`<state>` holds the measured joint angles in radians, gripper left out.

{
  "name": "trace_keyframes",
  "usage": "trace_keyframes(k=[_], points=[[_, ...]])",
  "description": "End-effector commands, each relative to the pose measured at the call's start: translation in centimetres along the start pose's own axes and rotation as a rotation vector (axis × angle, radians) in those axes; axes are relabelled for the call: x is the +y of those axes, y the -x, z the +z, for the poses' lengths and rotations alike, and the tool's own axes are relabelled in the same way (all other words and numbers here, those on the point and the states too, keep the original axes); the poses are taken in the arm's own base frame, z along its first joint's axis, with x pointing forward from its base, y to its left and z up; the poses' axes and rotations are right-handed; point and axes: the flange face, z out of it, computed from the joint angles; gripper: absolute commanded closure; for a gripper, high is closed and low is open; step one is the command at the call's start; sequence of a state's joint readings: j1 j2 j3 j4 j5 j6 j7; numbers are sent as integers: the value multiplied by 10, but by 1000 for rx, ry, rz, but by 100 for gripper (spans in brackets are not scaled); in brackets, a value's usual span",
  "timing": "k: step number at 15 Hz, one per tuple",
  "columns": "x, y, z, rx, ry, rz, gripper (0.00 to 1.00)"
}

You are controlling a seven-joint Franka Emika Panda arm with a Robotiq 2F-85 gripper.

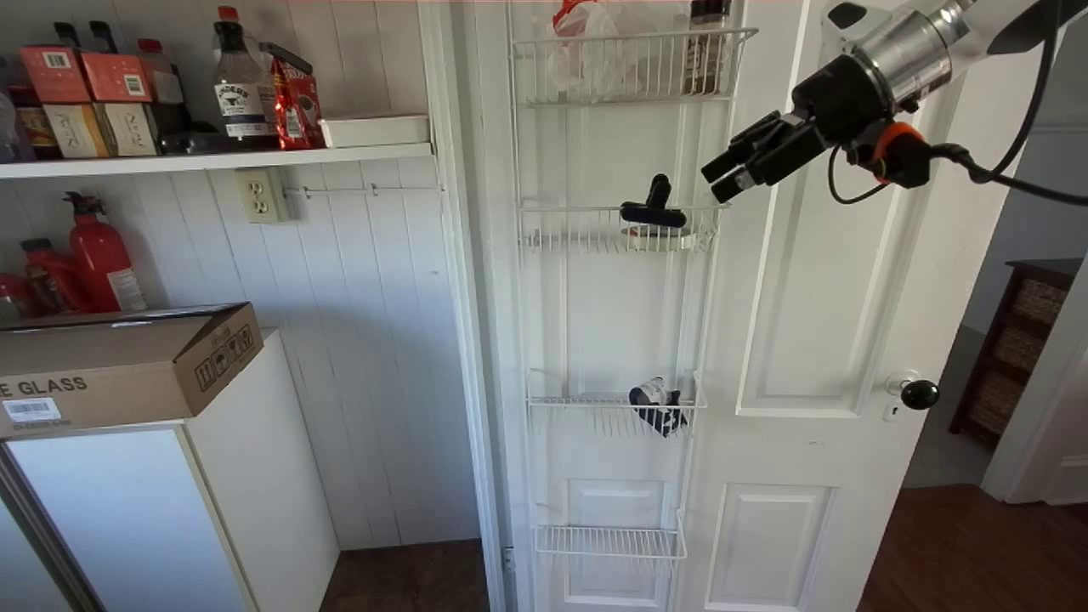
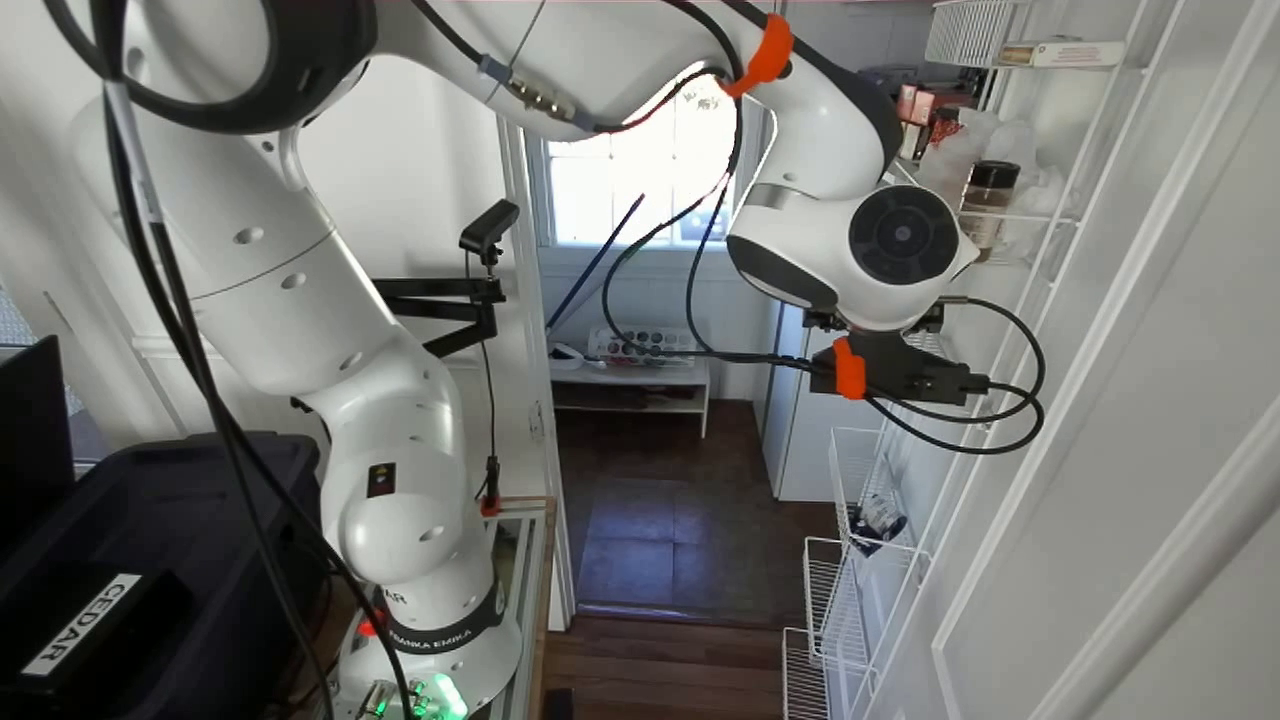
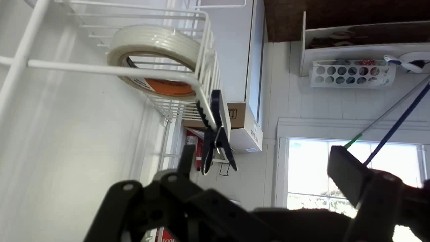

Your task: Pick up the black clip from the third tray on the door from the bottom and put it on fourth tray on the door from the bottom

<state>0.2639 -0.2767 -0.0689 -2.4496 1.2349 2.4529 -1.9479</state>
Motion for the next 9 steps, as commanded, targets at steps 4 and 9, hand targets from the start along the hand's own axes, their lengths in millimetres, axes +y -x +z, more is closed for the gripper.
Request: trace_keyframes(k=[4, 9], points=[[13, 0, 15, 92, 7, -118, 0], [21, 0, 26, 142, -7, -157, 0]])
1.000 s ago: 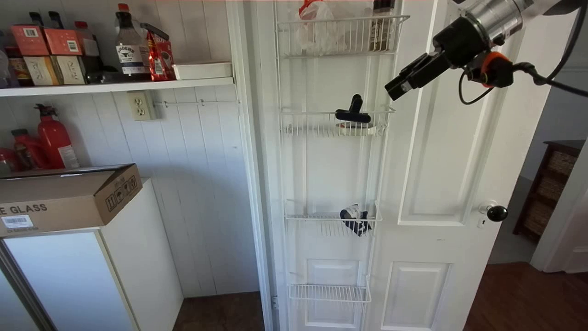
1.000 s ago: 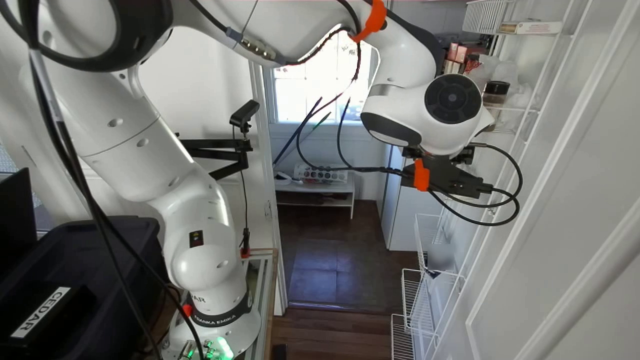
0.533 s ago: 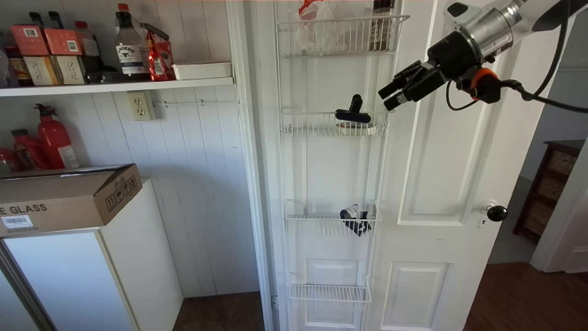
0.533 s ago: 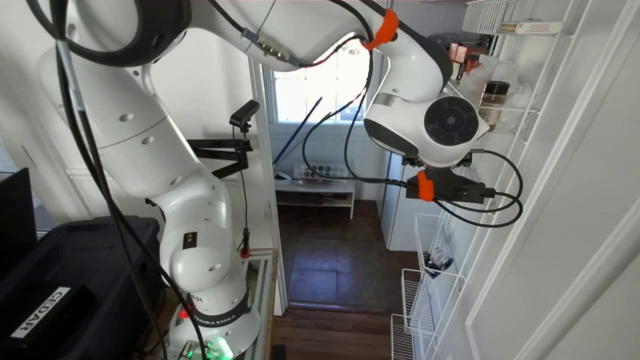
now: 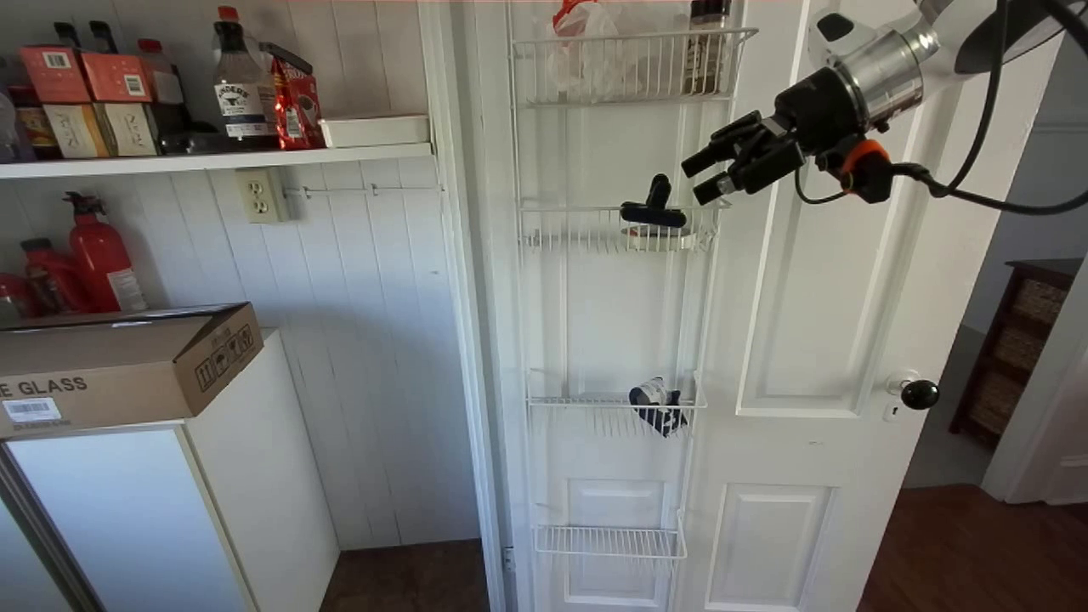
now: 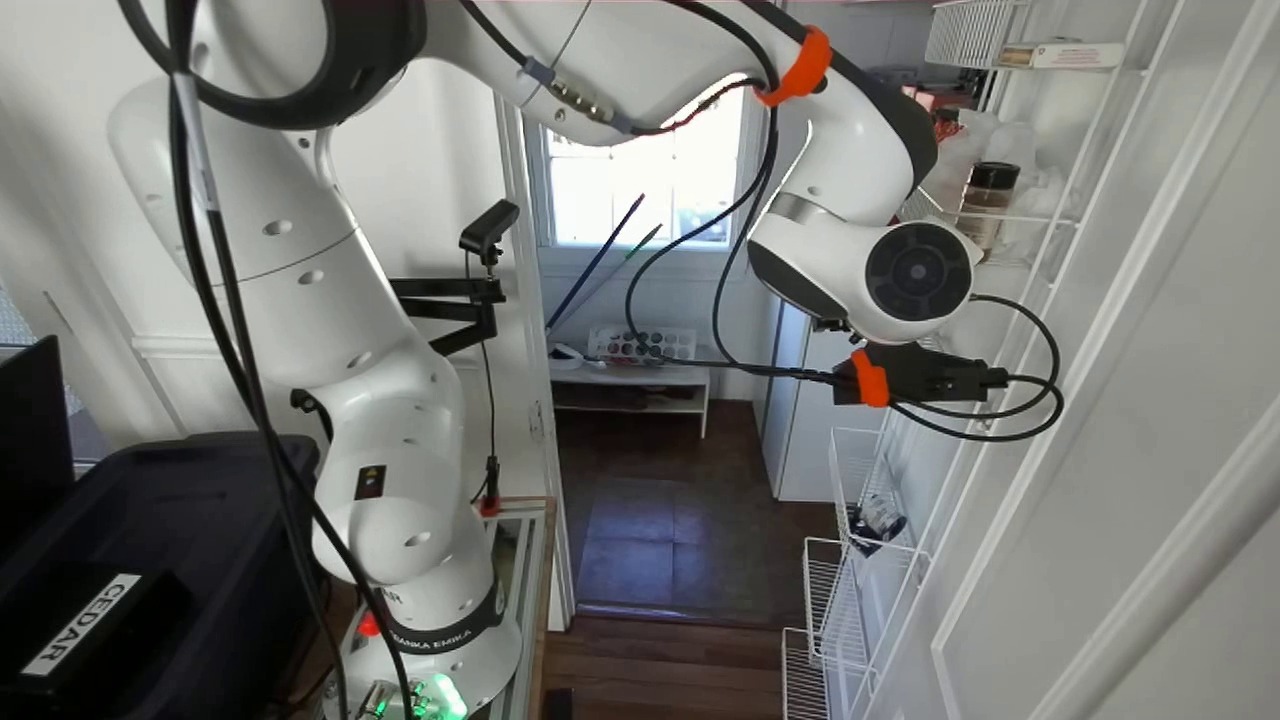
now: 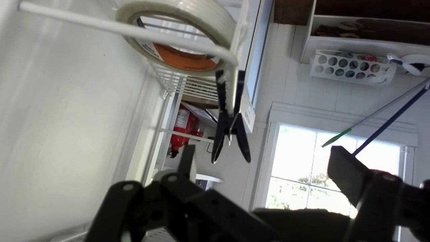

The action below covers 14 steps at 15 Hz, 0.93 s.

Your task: Pick up the black clip from the third tray on the door from the bottom and put it on fourth tray on the door from the bottom

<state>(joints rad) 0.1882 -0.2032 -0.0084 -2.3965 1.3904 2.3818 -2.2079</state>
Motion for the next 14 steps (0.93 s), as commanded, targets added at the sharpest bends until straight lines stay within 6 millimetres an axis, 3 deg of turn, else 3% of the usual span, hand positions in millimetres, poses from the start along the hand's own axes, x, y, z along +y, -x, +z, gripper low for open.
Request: trace_keyframes(k=[1, 7, 10, 14], points=[[12, 0, 11, 53, 1, -32, 0], [17, -2, 24, 81, -22, -66, 0], [19, -3, 25, 86, -21, -75, 5], [20, -3, 27, 92, -26, -85, 43]])
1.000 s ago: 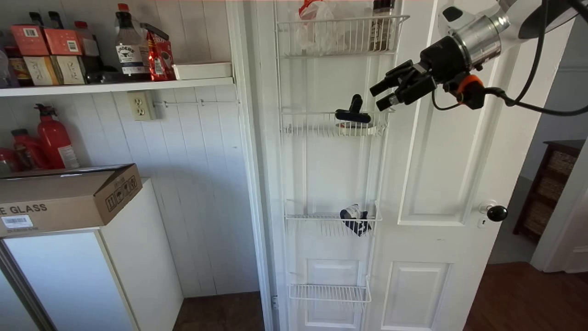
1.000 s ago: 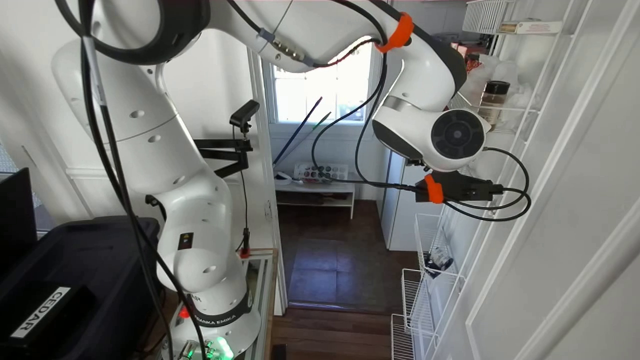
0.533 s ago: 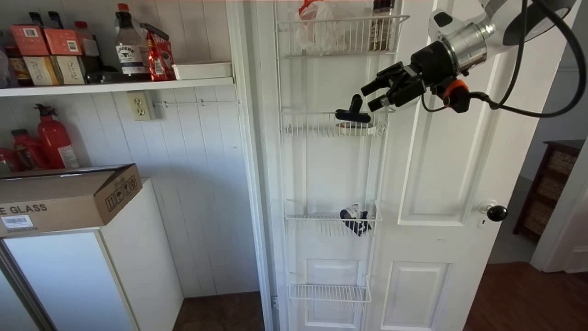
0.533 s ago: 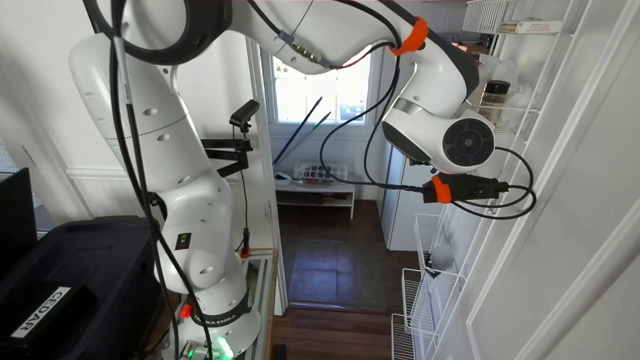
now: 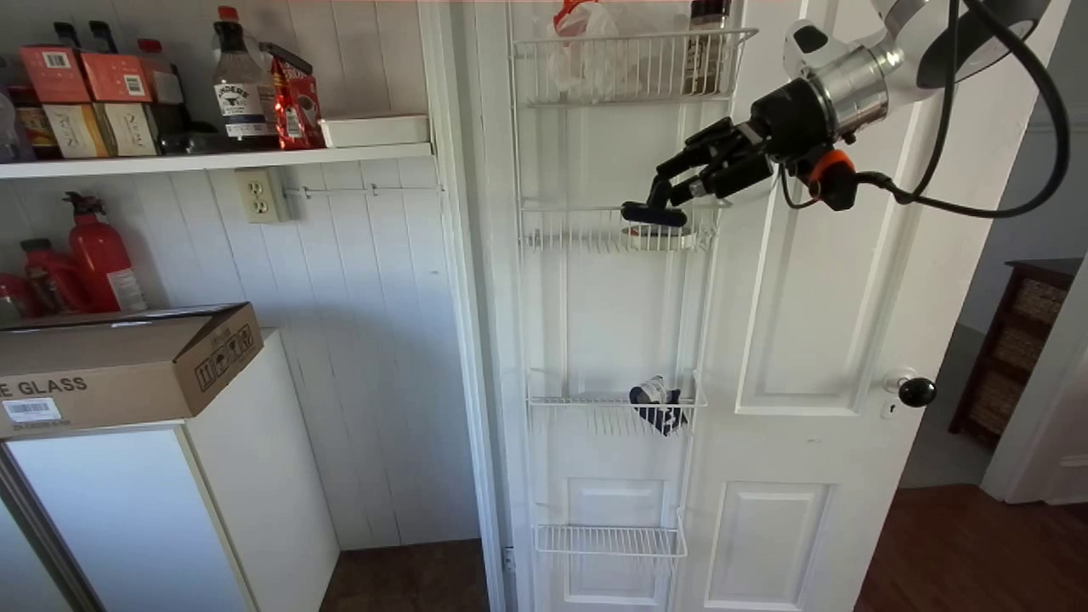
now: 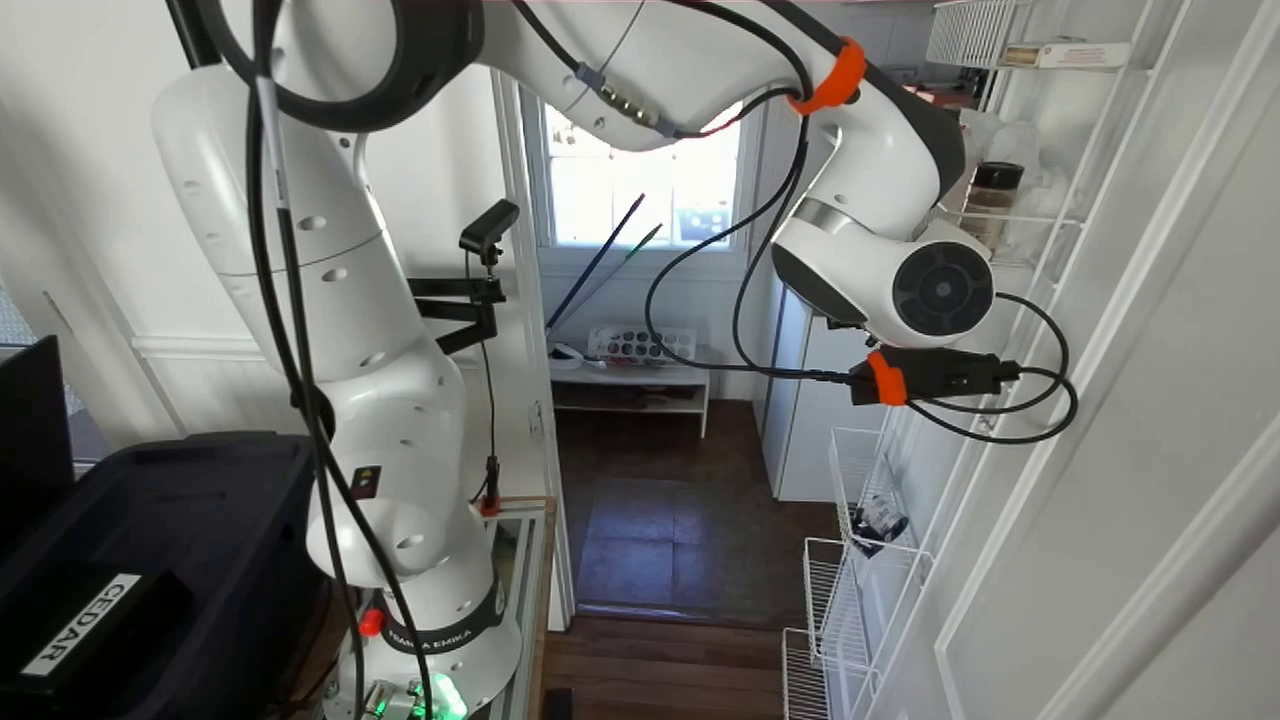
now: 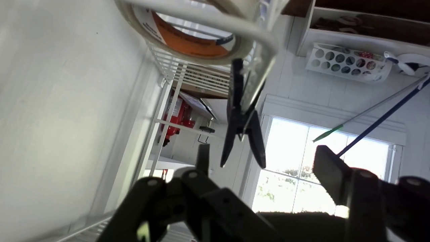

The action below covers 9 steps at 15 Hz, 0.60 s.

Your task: Pick up the black clip from the third tray on the door from the bottom and put it on fourth tray on the door from the bottom

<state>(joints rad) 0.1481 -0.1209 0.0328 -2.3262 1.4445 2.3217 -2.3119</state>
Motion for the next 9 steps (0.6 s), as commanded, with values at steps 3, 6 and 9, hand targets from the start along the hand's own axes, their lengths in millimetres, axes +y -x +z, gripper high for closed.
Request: trace_keyframes(k=[3, 6, 9], points=[[7, -3, 4, 35, 1, -31, 66], [8, -3, 2, 35, 2, -33, 85], [9, -3, 0, 36, 5, -31, 99]])
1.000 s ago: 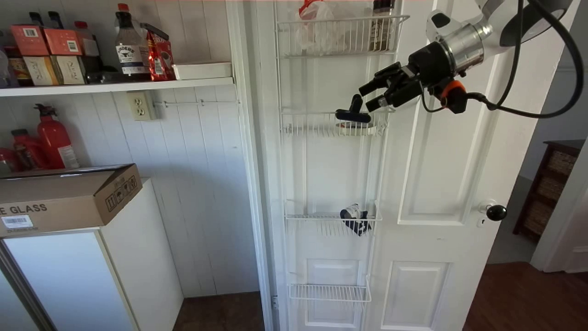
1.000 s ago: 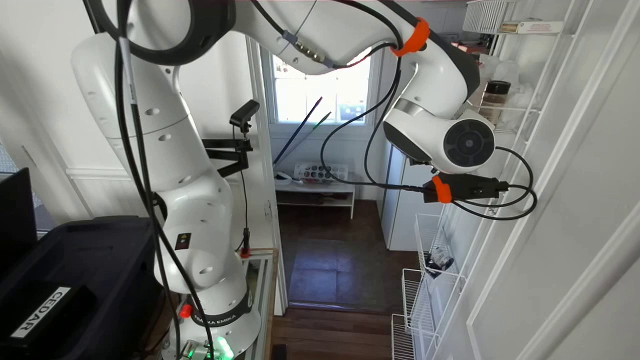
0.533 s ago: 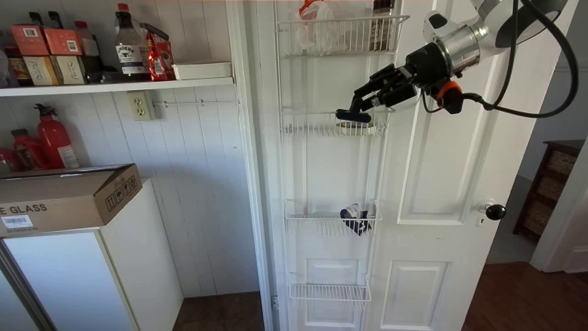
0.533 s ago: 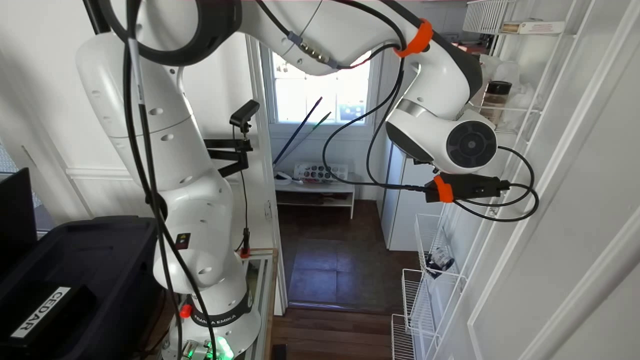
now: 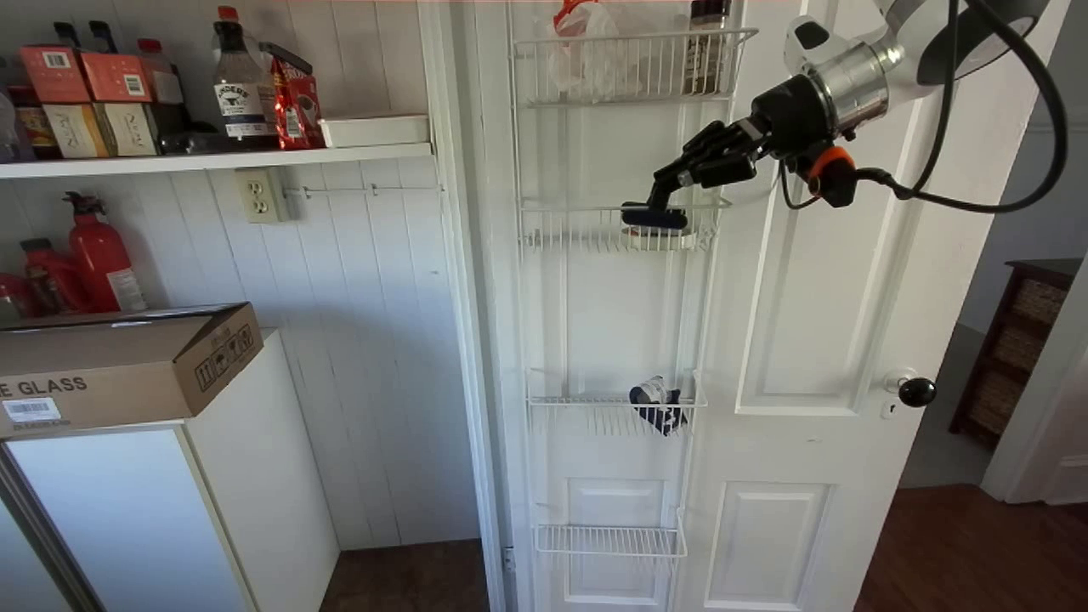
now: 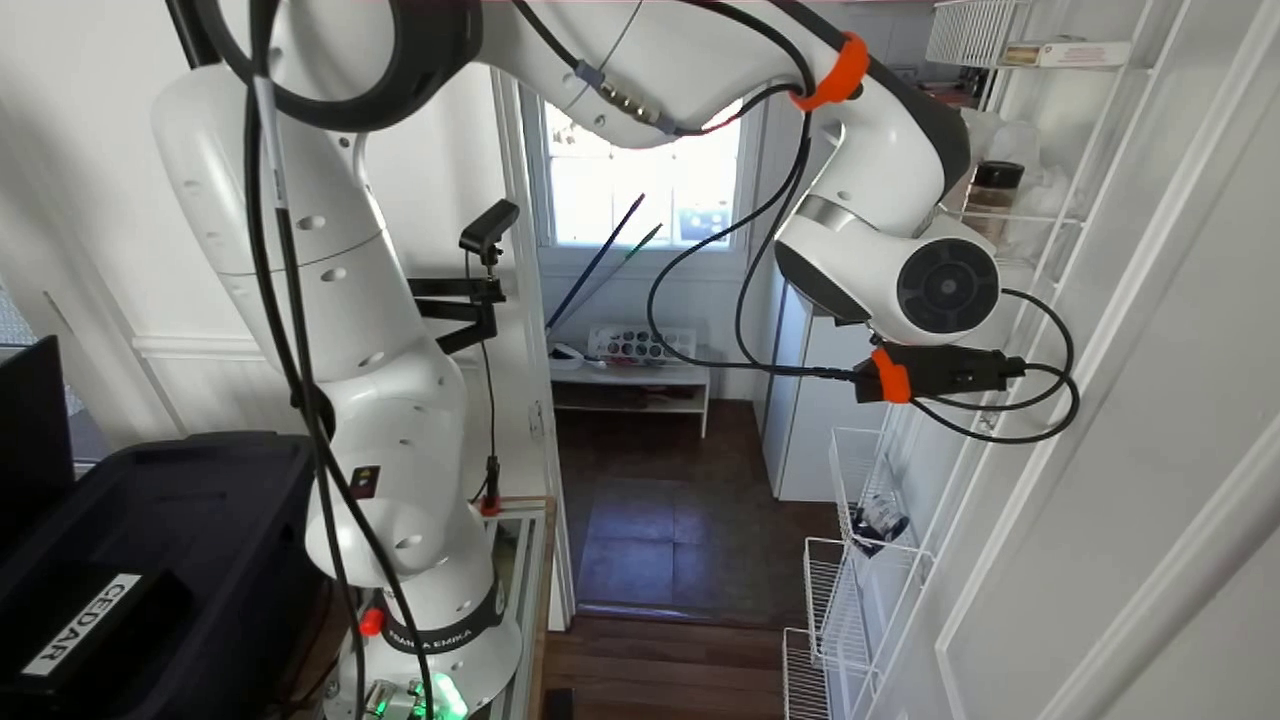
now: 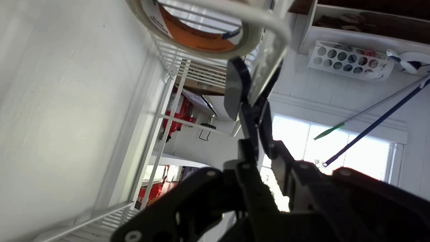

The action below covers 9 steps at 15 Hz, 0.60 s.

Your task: Pick up the black clip from the third tray on the door from the bottom and put it on fourth tray on the door from the bottom

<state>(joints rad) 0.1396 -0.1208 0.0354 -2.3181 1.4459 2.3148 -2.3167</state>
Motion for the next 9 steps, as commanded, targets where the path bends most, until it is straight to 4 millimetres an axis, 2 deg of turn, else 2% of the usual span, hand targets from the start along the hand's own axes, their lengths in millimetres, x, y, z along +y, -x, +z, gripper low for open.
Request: trace_keyframes(k=[1, 9], points=[[6, -1, 2, 30, 1, -25, 100], [2, -25, -16, 65, 11, -54, 98]])
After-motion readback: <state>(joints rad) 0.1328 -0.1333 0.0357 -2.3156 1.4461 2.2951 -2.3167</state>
